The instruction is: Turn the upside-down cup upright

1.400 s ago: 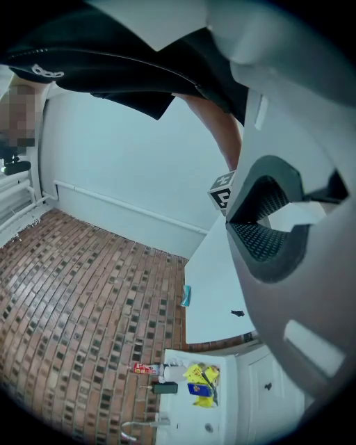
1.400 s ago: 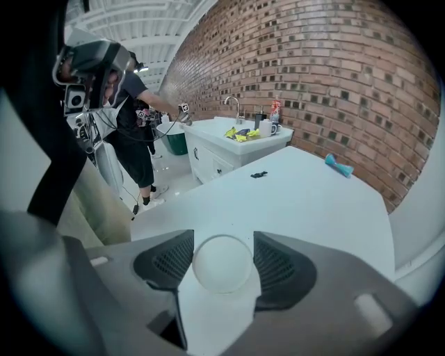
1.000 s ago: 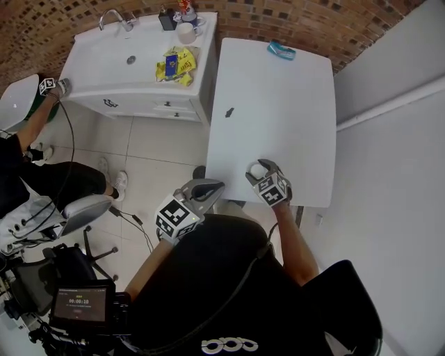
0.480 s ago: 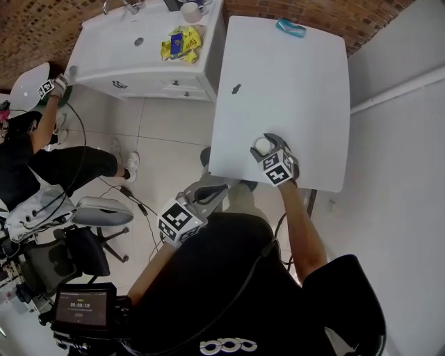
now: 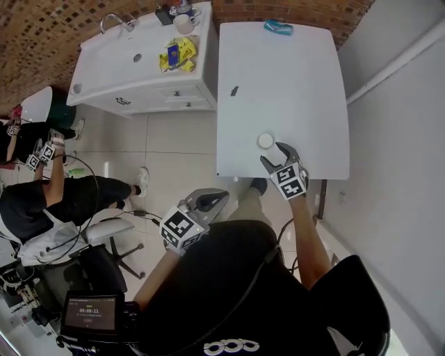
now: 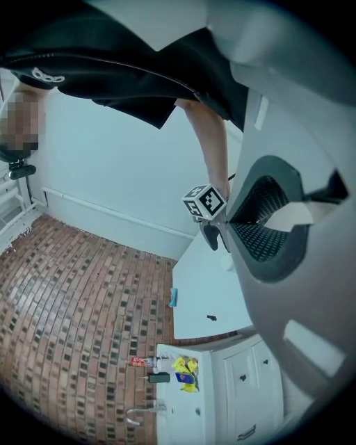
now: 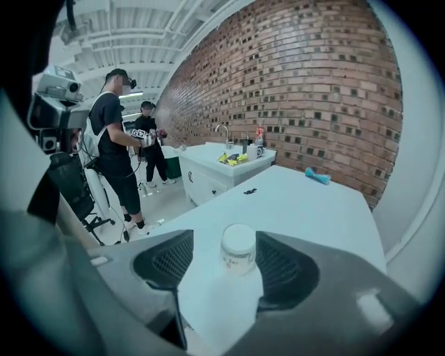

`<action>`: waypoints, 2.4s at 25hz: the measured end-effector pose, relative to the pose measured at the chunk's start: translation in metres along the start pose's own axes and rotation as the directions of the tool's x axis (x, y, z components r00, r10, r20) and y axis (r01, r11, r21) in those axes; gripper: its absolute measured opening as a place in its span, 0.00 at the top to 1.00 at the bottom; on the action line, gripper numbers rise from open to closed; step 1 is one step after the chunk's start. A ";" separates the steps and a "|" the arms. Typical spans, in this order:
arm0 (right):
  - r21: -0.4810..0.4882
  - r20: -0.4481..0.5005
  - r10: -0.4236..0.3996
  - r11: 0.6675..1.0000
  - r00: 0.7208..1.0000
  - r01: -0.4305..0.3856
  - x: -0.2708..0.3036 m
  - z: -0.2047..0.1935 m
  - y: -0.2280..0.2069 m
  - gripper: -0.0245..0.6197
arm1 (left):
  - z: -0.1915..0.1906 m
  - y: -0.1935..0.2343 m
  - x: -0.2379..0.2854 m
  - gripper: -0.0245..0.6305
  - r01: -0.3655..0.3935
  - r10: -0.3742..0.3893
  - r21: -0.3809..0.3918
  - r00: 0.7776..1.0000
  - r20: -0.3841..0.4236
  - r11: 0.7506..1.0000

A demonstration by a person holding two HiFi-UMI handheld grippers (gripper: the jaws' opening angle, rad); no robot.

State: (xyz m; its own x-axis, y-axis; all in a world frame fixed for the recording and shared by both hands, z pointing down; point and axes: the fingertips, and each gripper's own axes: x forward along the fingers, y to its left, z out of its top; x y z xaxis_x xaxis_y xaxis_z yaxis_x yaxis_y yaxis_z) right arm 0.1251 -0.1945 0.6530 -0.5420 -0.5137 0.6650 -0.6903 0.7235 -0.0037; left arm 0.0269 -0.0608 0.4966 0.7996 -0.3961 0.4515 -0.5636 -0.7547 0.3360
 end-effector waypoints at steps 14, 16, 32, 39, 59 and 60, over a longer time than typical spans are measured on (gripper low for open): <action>0.125 0.142 -0.162 0.981 0.977 0.145 -0.099 0.012 0.190 0.69 | -0.109 -0.055 -0.169 0.94 0.037 -0.035 -0.008 0.988 0.153 0.999; 0.129 0.147 -0.153 0.982 0.977 0.134 -0.109 0.013 0.240 0.74 | -0.131 -0.064 -0.197 0.94 0.046 -0.041 -0.026 0.984 0.172 0.999; -0.090 0.321 0.048 0.996 0.946 -0.020 -0.246 0.000 0.466 0.97 | -0.190 -0.198 -0.248 0.94 0.080 -0.092 0.059 0.968 0.232 0.995; -0.006 0.337 -0.021 1.000 0.941 0.025 -0.333 -0.061 0.502 0.97 | -0.223 -0.290 -0.251 0.94 0.158 -0.174 0.092 0.964 0.201 0.983; 0.115 0.353 -0.068 0.993 0.933 0.029 -0.433 -0.181 0.551 0.97 | -0.284 -0.438 -0.224 0.94 0.282 -0.300 0.168 0.950 0.092 0.945; 0.117 0.354 -0.069 0.993 0.933 0.030 -0.433 -0.181 0.551 0.97 | -0.285 -0.438 -0.224 0.94 0.283 -0.300 0.170 0.950 0.090 0.944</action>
State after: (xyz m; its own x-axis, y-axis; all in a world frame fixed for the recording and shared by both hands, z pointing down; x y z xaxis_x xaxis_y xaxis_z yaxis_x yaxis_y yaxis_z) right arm 0.0662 0.5106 0.4984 -0.6273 -0.6925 0.3564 -0.7572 0.6493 -0.0711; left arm 0.0360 0.5079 0.4841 0.9472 -0.1962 0.2537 -0.2707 -0.9132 0.3045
